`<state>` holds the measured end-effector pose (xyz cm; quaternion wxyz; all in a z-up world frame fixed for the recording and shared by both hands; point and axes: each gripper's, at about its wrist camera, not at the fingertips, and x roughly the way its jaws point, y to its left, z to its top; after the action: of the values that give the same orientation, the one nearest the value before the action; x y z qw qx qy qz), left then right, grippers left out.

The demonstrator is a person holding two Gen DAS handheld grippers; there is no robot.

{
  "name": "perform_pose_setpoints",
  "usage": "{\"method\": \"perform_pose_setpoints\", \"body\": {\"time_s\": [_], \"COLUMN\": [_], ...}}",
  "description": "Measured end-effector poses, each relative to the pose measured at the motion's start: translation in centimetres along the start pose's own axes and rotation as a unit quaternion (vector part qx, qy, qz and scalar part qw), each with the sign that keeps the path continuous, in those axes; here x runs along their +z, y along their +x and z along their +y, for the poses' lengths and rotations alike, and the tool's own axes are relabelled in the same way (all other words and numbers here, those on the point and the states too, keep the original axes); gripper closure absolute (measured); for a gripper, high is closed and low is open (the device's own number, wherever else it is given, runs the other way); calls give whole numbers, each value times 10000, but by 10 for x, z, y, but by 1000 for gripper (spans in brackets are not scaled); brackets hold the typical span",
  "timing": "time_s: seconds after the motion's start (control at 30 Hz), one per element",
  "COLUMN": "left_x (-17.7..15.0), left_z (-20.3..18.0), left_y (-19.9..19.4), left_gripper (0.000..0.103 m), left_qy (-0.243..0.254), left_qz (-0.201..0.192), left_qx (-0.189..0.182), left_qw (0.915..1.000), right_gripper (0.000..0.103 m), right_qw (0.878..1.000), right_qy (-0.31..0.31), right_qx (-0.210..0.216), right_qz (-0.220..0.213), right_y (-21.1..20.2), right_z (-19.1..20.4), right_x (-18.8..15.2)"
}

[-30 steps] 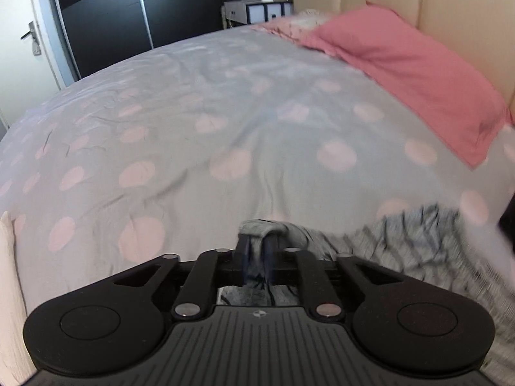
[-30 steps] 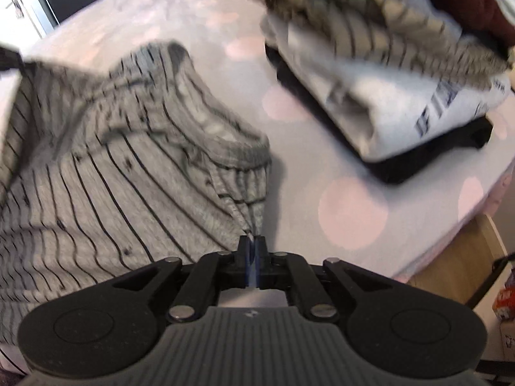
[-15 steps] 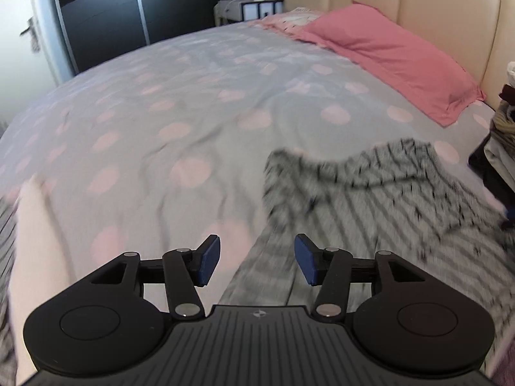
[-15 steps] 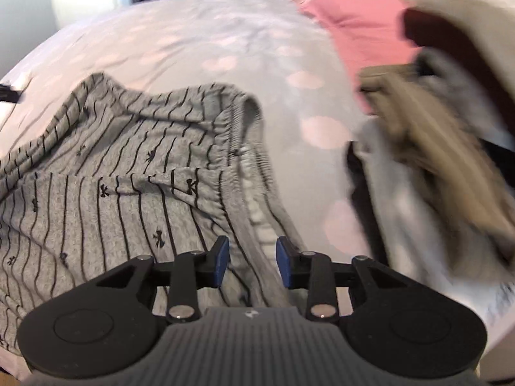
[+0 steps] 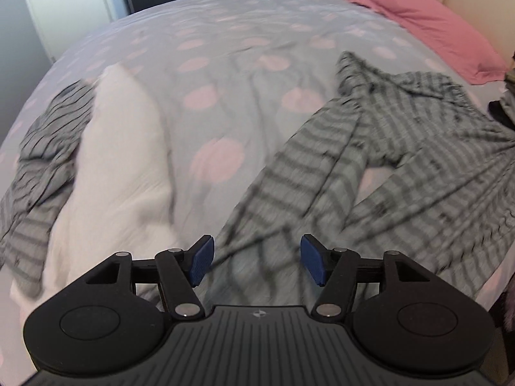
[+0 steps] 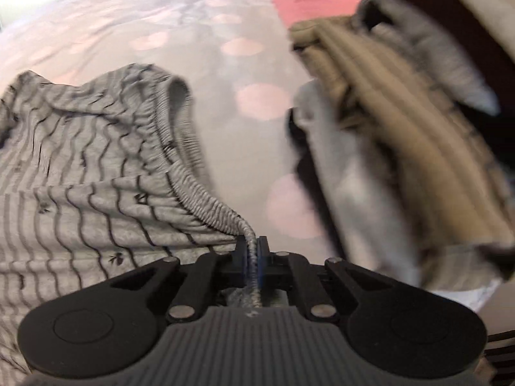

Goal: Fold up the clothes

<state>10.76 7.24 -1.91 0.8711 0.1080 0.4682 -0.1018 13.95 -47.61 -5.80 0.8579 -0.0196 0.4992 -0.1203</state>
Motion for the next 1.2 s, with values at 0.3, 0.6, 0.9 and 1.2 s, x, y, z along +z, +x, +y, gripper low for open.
{"method": "perform_pose_setpoints", "body": {"time_s": [0.3,0.6,0.9,1.2], "left_x": [-28,-47,-54,-86], "left_z": [44,23,28,4], "left_y": [-3,23,-7,-48], "left_gripper": [45,48,101,101], "left_qy": [-440,358,43,626], "left_qz": [5,303,225,1012], "left_qx": [332,207,-320,-1413], "left_qw": [9985,9987,9992,9828], "right_gripper": [84,62,60,56], "right_qw": [9968,9955,9852,9835], "right_qy": [-657,-631,-1159,-1461], "right_qx": [-378,6,648,753], "right_qz": [237,-708,-1081,-752], "right_y": [0,-80,-115,-103], "right_z": [27,40,101,131], "right_x": [-12,13,19,34]}}
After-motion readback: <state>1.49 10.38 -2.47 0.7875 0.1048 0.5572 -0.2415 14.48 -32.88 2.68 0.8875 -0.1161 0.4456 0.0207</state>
